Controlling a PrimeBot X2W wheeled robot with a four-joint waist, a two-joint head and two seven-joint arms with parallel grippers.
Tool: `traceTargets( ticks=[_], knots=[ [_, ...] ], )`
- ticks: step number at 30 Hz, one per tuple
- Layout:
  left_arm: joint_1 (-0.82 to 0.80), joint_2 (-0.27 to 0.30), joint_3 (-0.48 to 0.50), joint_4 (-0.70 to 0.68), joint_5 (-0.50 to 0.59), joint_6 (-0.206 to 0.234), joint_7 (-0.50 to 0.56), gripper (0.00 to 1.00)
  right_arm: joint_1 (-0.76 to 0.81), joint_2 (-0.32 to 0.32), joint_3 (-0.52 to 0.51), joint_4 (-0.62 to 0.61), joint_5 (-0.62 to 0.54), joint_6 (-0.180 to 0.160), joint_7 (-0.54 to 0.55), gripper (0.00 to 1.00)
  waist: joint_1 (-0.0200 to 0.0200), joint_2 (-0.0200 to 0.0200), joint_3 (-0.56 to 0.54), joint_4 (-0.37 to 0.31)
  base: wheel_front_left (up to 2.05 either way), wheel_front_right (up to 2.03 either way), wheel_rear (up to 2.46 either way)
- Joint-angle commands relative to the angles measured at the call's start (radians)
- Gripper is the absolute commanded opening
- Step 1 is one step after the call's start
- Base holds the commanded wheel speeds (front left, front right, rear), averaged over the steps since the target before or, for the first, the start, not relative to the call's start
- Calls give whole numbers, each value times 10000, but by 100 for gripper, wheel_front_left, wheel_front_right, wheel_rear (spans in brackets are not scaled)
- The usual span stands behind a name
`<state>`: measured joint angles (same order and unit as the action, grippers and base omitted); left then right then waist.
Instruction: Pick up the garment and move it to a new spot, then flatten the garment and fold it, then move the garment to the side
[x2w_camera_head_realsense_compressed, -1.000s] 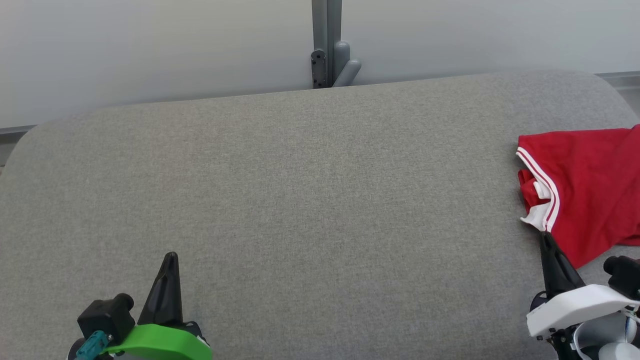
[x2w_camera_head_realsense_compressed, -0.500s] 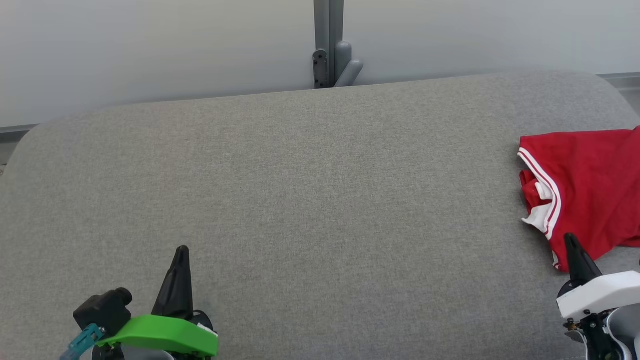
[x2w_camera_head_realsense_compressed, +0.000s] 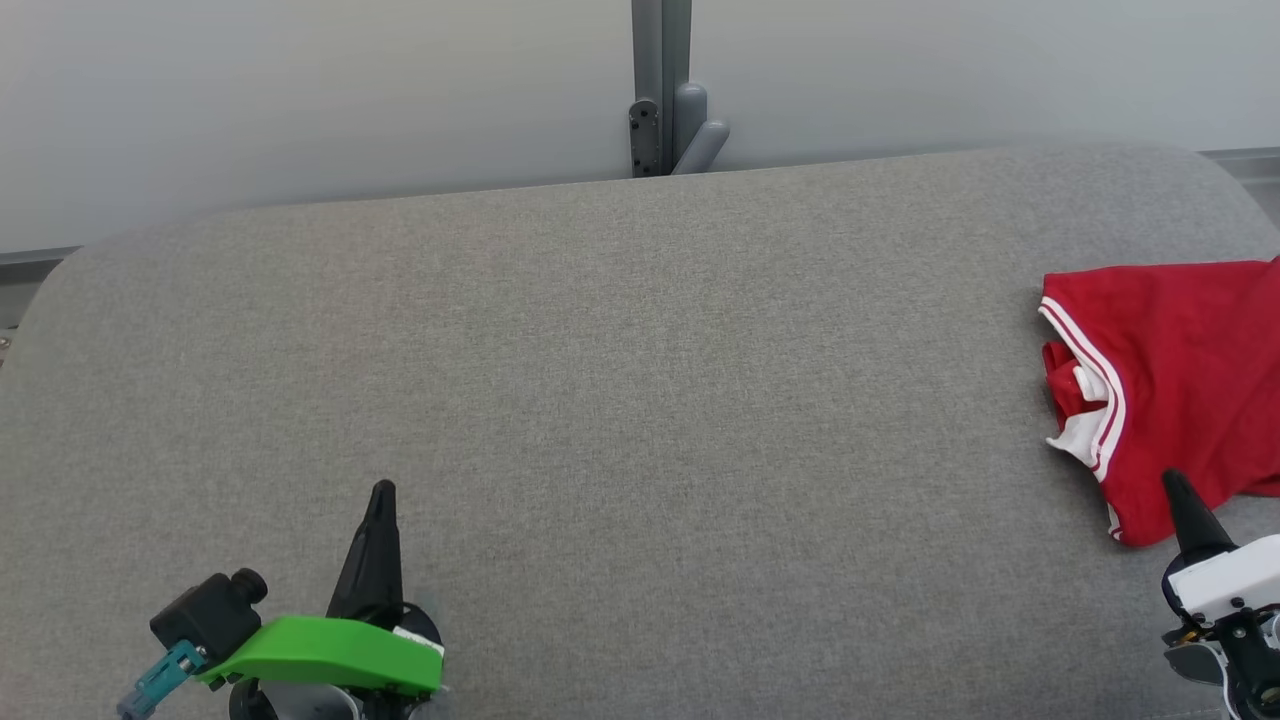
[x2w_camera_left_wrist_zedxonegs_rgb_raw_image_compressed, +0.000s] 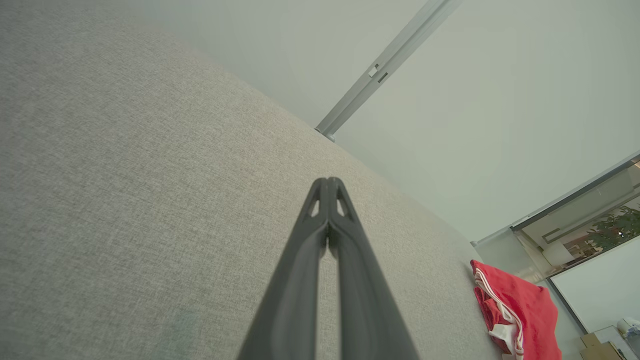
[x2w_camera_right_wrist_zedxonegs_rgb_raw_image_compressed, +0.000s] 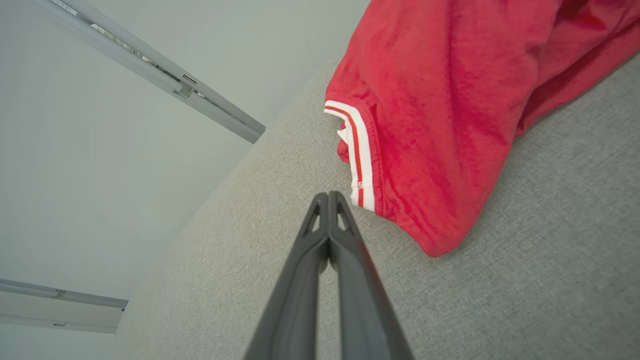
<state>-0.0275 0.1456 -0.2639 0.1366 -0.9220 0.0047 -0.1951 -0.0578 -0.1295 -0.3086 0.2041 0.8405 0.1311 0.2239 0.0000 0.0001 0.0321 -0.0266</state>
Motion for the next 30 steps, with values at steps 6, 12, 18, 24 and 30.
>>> traceTargets(
  ticks=[6,12,18,24,30],
  knots=[
    [-394,-67,-59,66,-820,-178,-100,0,-438,-154,-448,170,806,1,444,0,0,-1,-2,18,0,0,0],
    [-502,-159,-130,202,-1509,-303,-160,0,-601,-188,-802,411,1472,1,848,0,0,-1,-5,36,0,0,0],
    [-632,-258,-206,362,-2278,-441,-223,0,-782,-231,-1191,678,2209,0,1289,0,0,-1,-8,58,0,0,0],
    [-741,-339,-272,482,-2886,-550,-281,0,-924,-265,-1498,888,2797,0,1642,0,0,-1,-10,77,0,0,0],
    [-829,-424,-335,605,-3465,-660,-331,0,-1073,-296,-1791,1092,3360,1,1975,0,0,-1,-13,95,0,0,0]
  ],
)
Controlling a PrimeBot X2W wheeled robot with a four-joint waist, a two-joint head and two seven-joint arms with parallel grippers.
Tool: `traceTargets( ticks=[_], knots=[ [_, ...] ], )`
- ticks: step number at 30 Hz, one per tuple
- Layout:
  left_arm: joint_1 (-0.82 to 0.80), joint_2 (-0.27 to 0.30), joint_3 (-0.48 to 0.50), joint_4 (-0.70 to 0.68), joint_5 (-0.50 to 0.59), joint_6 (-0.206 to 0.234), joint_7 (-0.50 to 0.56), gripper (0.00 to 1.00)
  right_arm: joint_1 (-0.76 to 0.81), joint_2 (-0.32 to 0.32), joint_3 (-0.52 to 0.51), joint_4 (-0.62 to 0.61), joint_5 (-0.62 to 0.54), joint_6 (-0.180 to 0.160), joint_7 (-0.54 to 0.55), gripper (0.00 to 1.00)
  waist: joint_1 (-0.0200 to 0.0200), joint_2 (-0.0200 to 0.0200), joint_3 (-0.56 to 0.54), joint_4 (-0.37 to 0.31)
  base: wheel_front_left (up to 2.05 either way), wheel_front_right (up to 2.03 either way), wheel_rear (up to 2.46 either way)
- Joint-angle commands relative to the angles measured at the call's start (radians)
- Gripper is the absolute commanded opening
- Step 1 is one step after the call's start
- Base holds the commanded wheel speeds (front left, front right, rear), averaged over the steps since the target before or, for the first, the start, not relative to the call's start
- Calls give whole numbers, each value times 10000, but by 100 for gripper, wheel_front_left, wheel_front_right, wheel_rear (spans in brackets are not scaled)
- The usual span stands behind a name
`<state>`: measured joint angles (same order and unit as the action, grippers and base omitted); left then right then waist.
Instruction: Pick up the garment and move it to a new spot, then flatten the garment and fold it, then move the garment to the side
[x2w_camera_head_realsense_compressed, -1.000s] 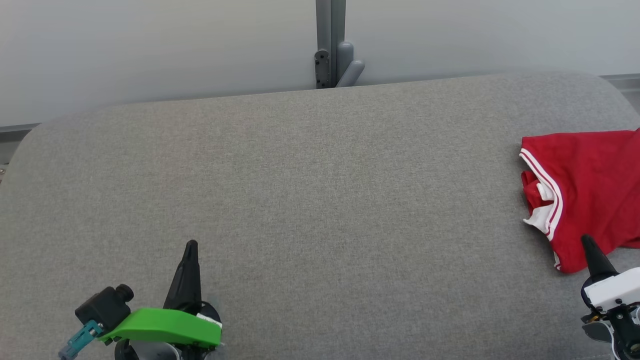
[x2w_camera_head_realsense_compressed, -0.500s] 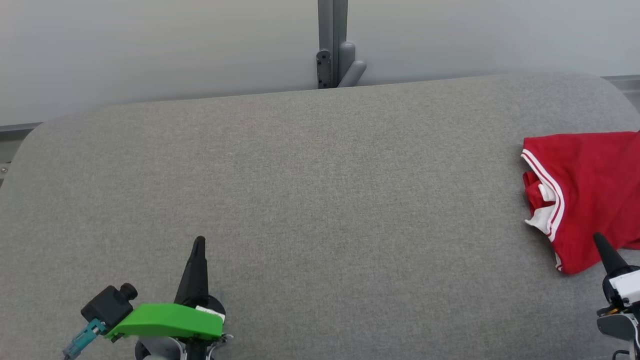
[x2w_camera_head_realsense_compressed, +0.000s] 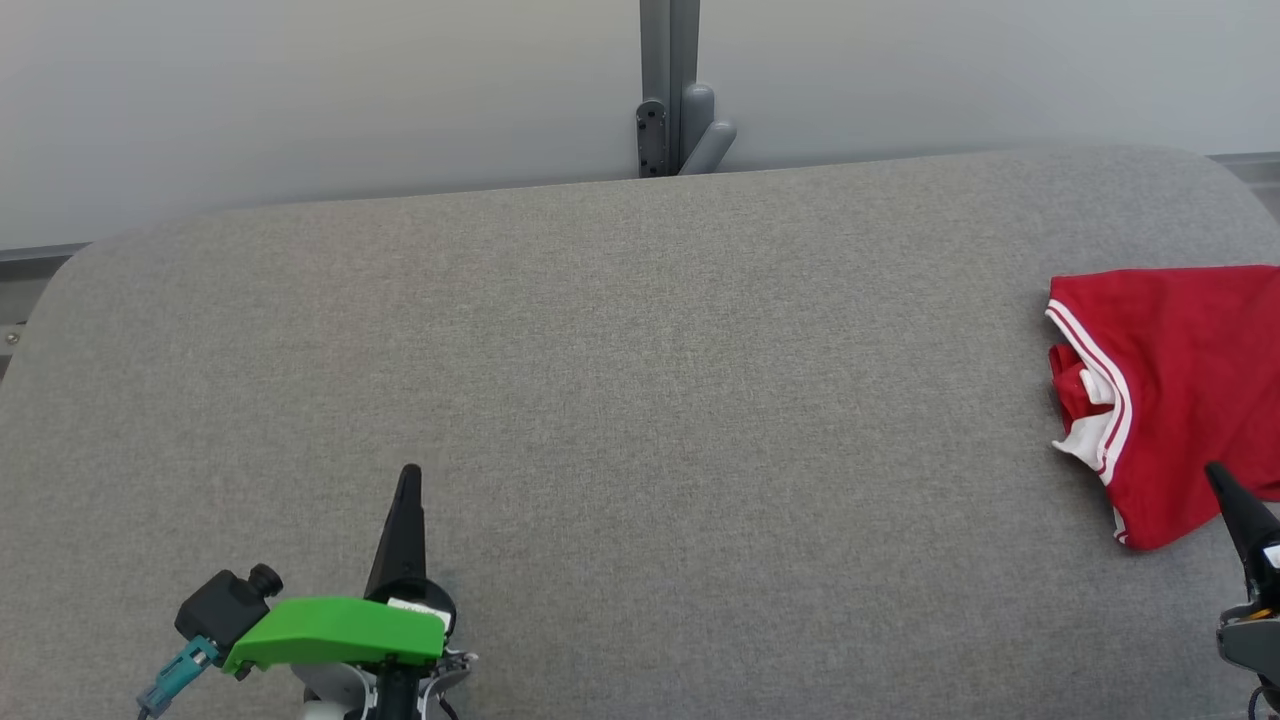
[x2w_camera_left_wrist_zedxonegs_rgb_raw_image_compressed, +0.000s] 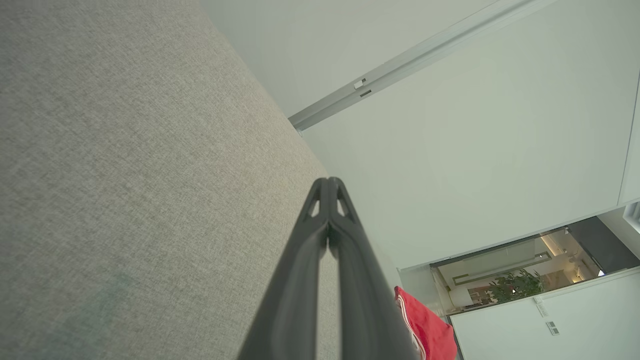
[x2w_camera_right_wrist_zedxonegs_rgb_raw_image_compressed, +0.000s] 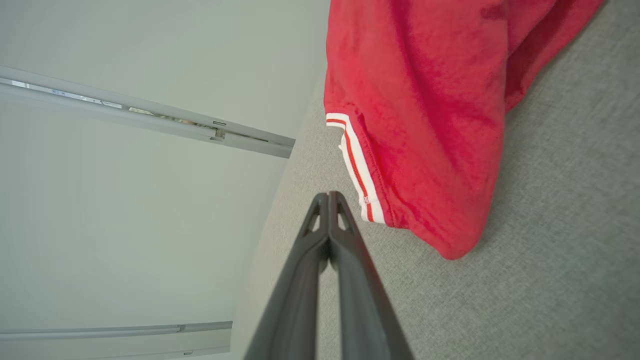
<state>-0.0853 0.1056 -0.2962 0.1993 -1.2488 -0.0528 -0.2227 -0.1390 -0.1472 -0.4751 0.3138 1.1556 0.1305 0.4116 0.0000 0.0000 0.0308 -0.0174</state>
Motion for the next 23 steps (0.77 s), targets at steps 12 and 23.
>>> traceTargets(
  ticks=[12,23],
  knots=[
    [-419,-160,-122,200,-1262,-281,-153,0,-495,-173,-665,374,1251,6,717,0,0,0,-6,41,0,0,0],
    [-557,-268,-204,375,-2086,-424,-227,0,-682,-218,-1071,664,2040,5,1189,0,0,0,-10,72,0,0,0]
  ],
)
